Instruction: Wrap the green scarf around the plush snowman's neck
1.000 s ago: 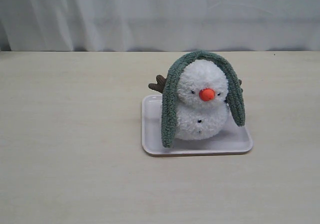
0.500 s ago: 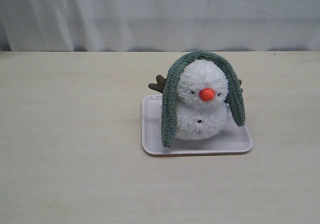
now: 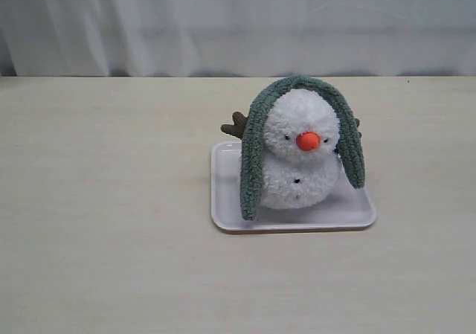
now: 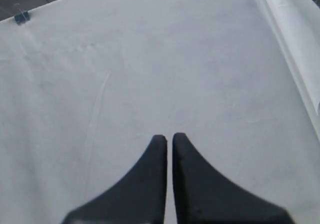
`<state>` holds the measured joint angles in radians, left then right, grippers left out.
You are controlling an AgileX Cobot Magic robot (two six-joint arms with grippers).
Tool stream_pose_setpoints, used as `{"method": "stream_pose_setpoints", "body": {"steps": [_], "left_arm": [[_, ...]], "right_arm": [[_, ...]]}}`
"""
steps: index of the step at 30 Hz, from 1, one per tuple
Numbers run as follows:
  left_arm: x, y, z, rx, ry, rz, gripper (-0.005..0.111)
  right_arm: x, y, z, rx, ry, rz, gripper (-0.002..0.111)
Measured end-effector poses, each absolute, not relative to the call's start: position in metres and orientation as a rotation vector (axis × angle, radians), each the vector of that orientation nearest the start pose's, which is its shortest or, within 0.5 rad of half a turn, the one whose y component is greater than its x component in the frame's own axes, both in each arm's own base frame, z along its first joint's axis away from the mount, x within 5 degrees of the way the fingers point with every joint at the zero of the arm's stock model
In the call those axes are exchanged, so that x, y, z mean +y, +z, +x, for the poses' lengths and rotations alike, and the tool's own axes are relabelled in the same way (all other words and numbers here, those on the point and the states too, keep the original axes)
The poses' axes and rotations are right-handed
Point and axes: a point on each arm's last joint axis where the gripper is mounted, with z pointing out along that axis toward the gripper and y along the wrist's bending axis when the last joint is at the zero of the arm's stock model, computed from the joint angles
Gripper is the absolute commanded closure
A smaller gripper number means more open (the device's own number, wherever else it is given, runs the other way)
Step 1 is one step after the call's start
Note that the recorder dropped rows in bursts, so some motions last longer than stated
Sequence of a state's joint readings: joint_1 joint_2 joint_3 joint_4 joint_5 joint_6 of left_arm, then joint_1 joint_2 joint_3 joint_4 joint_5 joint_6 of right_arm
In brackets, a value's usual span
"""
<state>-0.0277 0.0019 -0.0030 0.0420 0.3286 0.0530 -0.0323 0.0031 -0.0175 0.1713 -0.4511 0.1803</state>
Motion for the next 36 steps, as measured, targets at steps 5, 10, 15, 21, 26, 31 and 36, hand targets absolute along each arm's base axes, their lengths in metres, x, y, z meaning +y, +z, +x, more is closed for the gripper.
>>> {"method": "stream_pose_setpoints", "body": {"steps": [5,10,15,21,26,31,36], "left_arm": [[0.0,0.184,0.054,1.808,0.058,0.099,0.107],[0.0,0.184,0.054,1.808,0.058,0.099,0.107],[0.0,0.184,0.054,1.808,0.058,0.099,0.107],[0.0,0.184,0.054,1.808,0.058,0.099,0.107],[0.0,0.184,0.054,1.808,0.058,0.099,0.107],[0.0,0.184,0.054,1.808,0.058,0.099,0.107],[0.0,0.184,0.054,1.808,0.058,0.099,0.107]], "right_arm": [[-0.004,0.292,0.046,1.153,0.265,0.252,0.097],[-0.001,0.335,0.073,1.453,0.223,0.219,0.081],[0.003,0.359,0.119,1.834,0.189,0.171,0.069],[0.014,0.362,0.182,2.159,0.261,-0.002,0.068],[0.024,0.352,0.245,2.296,0.399,-0.142,0.068],[0.028,0.341,0.306,2.335,0.461,-0.235,0.068],[0.033,0.326,0.354,2.305,0.533,-0.328,0.068]]}}
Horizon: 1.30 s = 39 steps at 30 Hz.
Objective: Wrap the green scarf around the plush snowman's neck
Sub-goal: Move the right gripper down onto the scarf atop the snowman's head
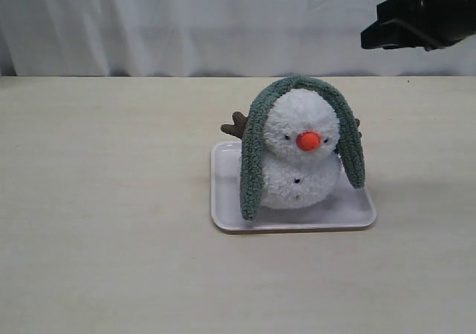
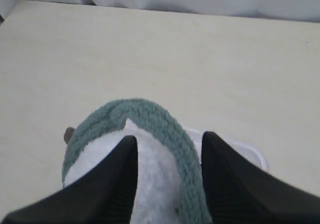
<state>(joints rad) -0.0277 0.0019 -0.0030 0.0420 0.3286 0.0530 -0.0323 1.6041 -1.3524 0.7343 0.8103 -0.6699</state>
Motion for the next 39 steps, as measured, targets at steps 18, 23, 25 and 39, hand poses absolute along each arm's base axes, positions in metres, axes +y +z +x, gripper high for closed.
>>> {"method": "stream_pose_setpoints", "body": {"steps": [18,23,25,39], "left_arm": [[0.0,0.184,0.054,1.808,0.058,0.099,0.107],[0.0,0.184,0.054,1.808,0.058,0.099,0.107],[0.0,0.184,0.054,1.808,0.058,0.099,0.107],[0.0,0.184,0.054,1.808,0.058,0.099,0.107]], "right_arm": [[0.079,0.276,0.417,2.232,0.505,-0.919,0.068],[0.074,0.268,0.418,2.314,0.454,-0.912,0.068],[0.074,0.266,0.418,2.336,0.456,-0.899,0.069],[0.078,0.249,0.41,2.412,0.501,-0.912,0.101]]}}
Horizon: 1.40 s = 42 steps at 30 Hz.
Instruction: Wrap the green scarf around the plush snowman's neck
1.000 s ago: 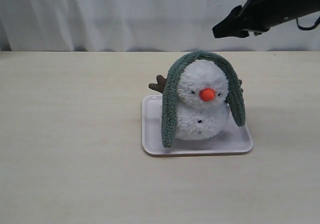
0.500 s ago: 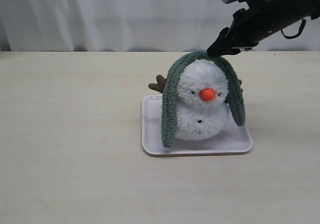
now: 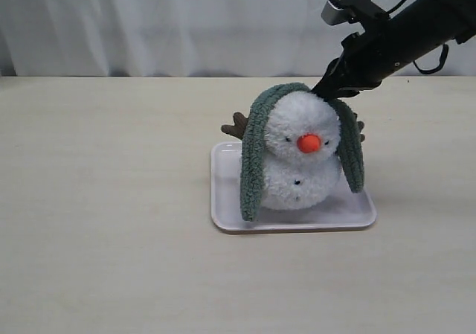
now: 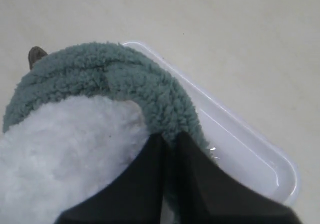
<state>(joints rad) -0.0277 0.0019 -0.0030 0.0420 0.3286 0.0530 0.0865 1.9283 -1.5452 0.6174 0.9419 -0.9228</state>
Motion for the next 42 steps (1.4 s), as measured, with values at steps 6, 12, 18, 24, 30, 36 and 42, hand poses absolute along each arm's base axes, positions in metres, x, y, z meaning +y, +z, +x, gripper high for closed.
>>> {"method": "stream_pose_setpoints", "body": {"steps": [6,12,18,24,30,36,42], "left_arm": [[0.0,0.184,0.054,1.808,0.058,0.099,0.107],[0.0,0.184,0.054,1.808,0.058,0.099,0.107],[0.0,0.184,0.054,1.808,0.058,0.099,0.107],[0.0,0.184,0.054,1.808,0.058,0.099,0.107],[0.0,0.184,0.054,1.808,0.058,0.099,0.107],[0.0,0.184,0.054,1.808,0.058,0.099,0.107],[0.0,0.184,0.054,1.808,0.058,0.099,0.107]], "right_arm": [[0.079,0.248,0.405,2.471,0.554,-0.884,0.086],[0.072,0.253,0.403,2.532,0.451,-0.819,0.066],[0.069,0.313,0.378,2.406,0.393,-0.783,0.066],[0.057,0.298,0.35,2.645,0.322,-0.73,0.066],[0.053,0.242,0.344,2.639,0.28,-0.63,0.066],[0.054,0.22,0.345,2.555,0.284,-0.588,0.066],[0.054,0.2,0.348,2.567,0.296,-0.529,0.079]]}}
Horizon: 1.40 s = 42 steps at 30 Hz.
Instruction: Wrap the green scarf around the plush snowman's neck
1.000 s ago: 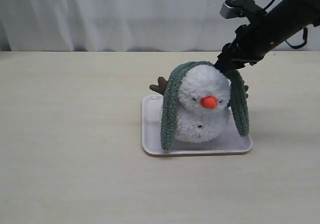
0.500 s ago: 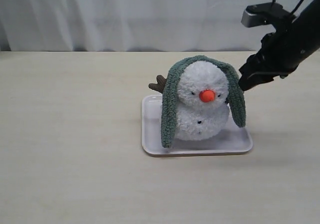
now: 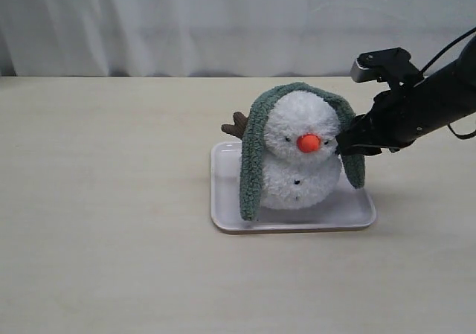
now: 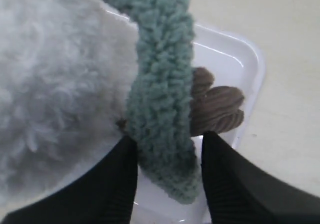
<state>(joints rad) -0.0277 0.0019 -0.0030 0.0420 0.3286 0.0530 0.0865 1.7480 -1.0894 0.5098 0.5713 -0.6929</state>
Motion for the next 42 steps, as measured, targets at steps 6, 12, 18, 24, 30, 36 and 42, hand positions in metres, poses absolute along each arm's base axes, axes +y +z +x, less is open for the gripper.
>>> {"method": "stream_pose_setpoints", "body": {"steps": [6,12,18,24,30,36,42], "left_arm": [[0.0,0.184,0.054,1.81,0.059,0.099,0.107],[0.0,0.184,0.054,1.81,0.059,0.099,0.107],[0.0,0.184,0.054,1.81,0.059,0.099,0.107],[0.0,0.184,0.054,1.81,0.059,0.099,0.107],[0.0,0.184,0.054,1.81,0.059,0.099,0.107],[0.0,0.184,0.054,1.81,0.059,0.099,0.107],[0.0,0.184,0.054,1.812,0.059,0.1,0.107]], "right_arm": [[0.057,0.192,0.35,2.581,0.339,-0.531,0.104],[0.062,0.194,0.346,2.626,0.431,-0.566,0.104],[0.069,0.221,0.342,2.661,0.561,-0.619,0.104],[0.072,0.234,0.332,2.788,0.689,-0.601,0.104],[0.066,0.227,0.328,2.864,0.613,-0.569,0.104],[0.064,0.218,0.329,2.849,0.566,-0.514,0.104],[0.066,0.208,0.333,2.866,0.571,-0.508,0.104]]}}
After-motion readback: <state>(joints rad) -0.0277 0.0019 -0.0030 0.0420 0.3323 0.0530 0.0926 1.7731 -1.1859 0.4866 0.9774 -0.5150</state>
